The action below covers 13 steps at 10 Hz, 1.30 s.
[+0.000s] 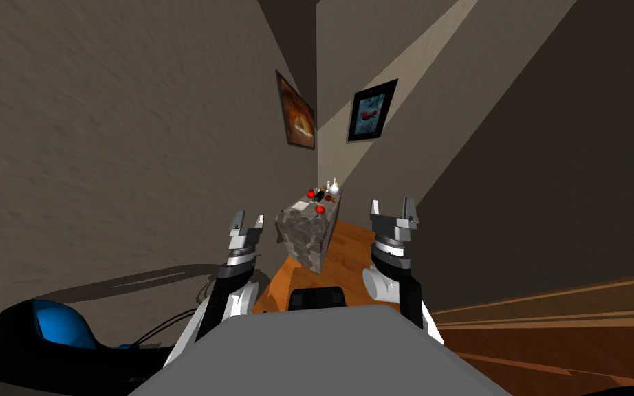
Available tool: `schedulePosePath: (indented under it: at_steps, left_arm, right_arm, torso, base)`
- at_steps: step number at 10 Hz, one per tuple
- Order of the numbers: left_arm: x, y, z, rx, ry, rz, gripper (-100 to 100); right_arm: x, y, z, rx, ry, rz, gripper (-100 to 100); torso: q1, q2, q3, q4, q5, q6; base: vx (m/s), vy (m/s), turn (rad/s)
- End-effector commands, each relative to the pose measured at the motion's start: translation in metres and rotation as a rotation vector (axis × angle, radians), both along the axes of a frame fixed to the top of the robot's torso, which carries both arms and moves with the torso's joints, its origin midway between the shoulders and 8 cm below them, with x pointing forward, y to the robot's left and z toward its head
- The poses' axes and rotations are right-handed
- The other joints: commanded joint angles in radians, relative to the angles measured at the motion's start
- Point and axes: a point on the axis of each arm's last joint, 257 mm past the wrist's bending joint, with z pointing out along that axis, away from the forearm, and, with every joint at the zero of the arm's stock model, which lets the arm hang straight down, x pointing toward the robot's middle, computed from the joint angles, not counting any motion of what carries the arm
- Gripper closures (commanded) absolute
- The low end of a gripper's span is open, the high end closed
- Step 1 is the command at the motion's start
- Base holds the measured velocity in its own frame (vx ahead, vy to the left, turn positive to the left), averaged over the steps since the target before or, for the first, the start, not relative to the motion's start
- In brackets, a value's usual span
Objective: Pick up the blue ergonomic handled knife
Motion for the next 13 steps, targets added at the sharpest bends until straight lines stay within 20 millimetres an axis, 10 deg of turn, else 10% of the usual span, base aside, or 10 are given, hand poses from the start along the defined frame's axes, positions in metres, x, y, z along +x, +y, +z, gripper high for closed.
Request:
schedulePosePath:
  at_steps: [1,13]
  left_arm:
    - [0.007,-0.003,-0.004,0.01,0.026,-0.033,-100]
    - [0.072,-0.017,-0.023,-0.089,0.243,-0.249,-100]
  right_arm:
    - [0.0,0.0,0.0,0.0,0.0,0.0,0]
    - [0.0,0.0,0.0,0.0,0.0,0.0,0]
  torso:
    - [0.0,0.0,0.0,0.0,0.0,0.0]
    - [-0.005,-0.001,-0.001,0.0,-0.001,0.0]
  base:
    - [0.01,-0.036,0.058]
    - [0.013,-0.09,0.092]
